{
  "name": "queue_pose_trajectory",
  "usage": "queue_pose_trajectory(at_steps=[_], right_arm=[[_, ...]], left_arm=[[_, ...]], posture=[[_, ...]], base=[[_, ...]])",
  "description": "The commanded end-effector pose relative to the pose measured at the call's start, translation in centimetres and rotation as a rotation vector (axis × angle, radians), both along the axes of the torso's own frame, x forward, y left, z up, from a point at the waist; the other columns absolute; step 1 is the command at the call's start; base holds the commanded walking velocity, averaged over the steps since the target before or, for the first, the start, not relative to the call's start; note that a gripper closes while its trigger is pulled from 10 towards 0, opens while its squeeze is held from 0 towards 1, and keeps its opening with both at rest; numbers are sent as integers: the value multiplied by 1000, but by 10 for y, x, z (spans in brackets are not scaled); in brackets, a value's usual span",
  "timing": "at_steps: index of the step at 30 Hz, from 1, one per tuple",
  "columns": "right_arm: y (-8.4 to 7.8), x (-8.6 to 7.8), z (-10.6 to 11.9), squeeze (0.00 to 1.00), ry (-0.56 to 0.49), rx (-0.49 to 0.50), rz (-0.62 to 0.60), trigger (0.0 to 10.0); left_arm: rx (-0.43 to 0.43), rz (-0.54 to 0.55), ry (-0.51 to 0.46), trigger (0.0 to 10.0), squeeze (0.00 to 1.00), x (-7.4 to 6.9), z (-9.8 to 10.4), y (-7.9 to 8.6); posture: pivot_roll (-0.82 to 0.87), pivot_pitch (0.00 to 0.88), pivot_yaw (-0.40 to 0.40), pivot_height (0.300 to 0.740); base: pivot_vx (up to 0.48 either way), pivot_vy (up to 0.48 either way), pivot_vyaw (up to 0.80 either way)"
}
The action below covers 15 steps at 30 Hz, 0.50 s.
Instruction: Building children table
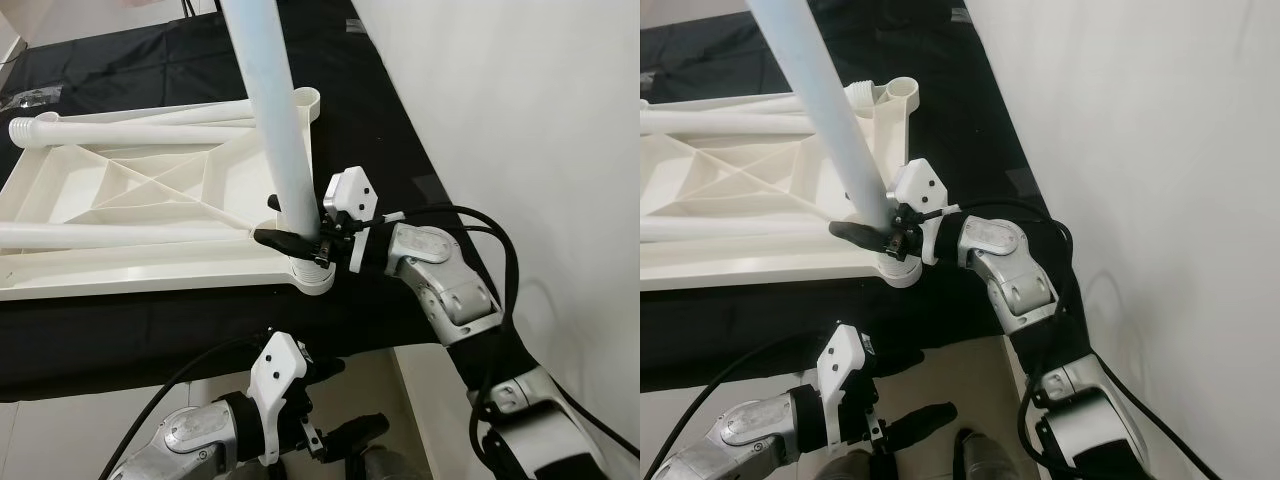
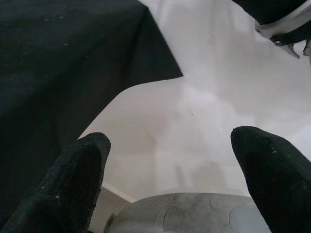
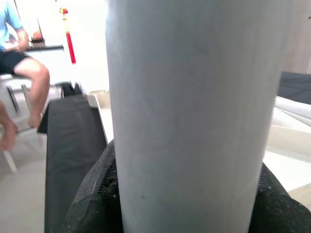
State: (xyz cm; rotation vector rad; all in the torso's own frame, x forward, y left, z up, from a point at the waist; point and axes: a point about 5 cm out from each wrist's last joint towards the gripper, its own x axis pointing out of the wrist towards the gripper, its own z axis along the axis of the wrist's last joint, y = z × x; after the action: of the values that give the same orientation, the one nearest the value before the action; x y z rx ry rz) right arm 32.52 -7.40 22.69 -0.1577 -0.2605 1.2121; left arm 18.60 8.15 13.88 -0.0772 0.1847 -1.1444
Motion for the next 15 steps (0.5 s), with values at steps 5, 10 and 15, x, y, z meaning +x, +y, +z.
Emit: queue_pose_trajectory(at_steps=[5, 10, 15], right_arm=[[-15, -10, -19, 0, 79, 0, 82, 10000], [-24, -12, -22, 0, 46, -63, 96, 10000], [-22, -16, -29, 0, 21, -169, 126, 10000]], left_arm=[[5, -4, 23, 10000, 0, -4, -3, 3], [10, -5, 21, 10000, 0, -5, -2, 4], [12, -5, 20, 10000, 0, -4, -2, 4]], posture=[[72, 276, 32, 740], [78, 280, 39, 740], [77, 280, 40, 740]], base=[[0, 0, 0], [0, 0, 0], [0, 0, 0]])
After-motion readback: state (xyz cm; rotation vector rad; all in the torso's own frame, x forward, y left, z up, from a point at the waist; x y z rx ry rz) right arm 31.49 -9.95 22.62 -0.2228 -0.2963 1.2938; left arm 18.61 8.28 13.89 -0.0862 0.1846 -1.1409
